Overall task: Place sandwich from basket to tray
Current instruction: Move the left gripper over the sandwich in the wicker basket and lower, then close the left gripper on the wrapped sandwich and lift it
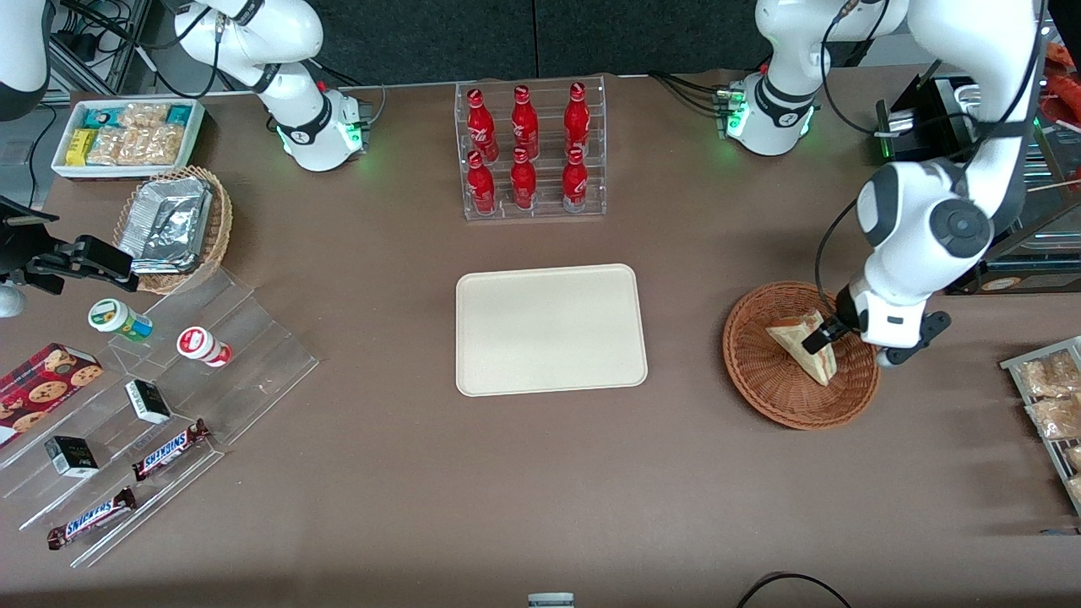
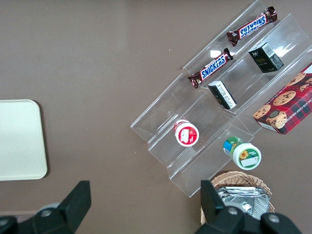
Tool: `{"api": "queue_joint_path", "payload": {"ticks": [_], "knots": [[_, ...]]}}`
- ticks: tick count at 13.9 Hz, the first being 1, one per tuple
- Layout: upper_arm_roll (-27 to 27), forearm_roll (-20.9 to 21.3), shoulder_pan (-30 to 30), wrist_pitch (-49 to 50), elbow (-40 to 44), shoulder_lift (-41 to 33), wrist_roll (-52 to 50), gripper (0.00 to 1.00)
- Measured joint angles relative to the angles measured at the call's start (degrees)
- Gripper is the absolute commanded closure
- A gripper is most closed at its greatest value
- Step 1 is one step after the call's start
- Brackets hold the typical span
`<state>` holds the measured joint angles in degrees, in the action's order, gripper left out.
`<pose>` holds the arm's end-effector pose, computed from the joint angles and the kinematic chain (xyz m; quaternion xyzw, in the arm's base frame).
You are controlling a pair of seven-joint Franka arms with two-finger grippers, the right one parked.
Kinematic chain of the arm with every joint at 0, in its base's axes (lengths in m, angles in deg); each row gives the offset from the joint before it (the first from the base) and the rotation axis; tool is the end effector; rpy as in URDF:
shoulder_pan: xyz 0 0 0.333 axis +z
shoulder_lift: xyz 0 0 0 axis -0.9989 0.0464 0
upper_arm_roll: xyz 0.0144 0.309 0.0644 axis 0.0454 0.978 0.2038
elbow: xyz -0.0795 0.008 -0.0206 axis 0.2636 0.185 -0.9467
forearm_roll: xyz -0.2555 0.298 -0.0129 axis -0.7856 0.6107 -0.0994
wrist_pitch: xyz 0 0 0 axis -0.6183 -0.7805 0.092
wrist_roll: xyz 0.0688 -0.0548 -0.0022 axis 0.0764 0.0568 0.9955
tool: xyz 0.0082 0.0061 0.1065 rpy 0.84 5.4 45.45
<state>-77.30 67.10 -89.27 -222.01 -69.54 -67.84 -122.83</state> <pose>0.5501 -0.0382 0.2996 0.9542 0.2988 0.0157 0.0075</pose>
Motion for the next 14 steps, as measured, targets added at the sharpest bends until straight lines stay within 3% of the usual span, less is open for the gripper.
{"api": "queue_joint_path", "payload": {"ticks": [3, 4, 5, 6, 7, 11, 14], "knots": [[0.0, 0.0, 0.0, -1.1, -0.5, 3.4, -0.4, 0.0], [0.0, 0.0, 0.0, -1.2, -0.7, 4.3, -0.5, 0.19], [0.0, 0.0, 0.0, -1.2, -1.0, 5.0, -0.6, 0.52], [0.0, 0.0, 0.0, -1.2, -1.3, 5.4, -0.6, 0.94], [0.0, 0.0, 0.0, -1.2, -1.5, 5.6, -0.6, 1.0], [0.0, 0.0, 0.0, -0.4, -1.4, 5.5, -0.6, 1.0], [-0.1, 0.0, -0.3, 8.0, 4.0, 5.2, -0.5, 1.0]]}}
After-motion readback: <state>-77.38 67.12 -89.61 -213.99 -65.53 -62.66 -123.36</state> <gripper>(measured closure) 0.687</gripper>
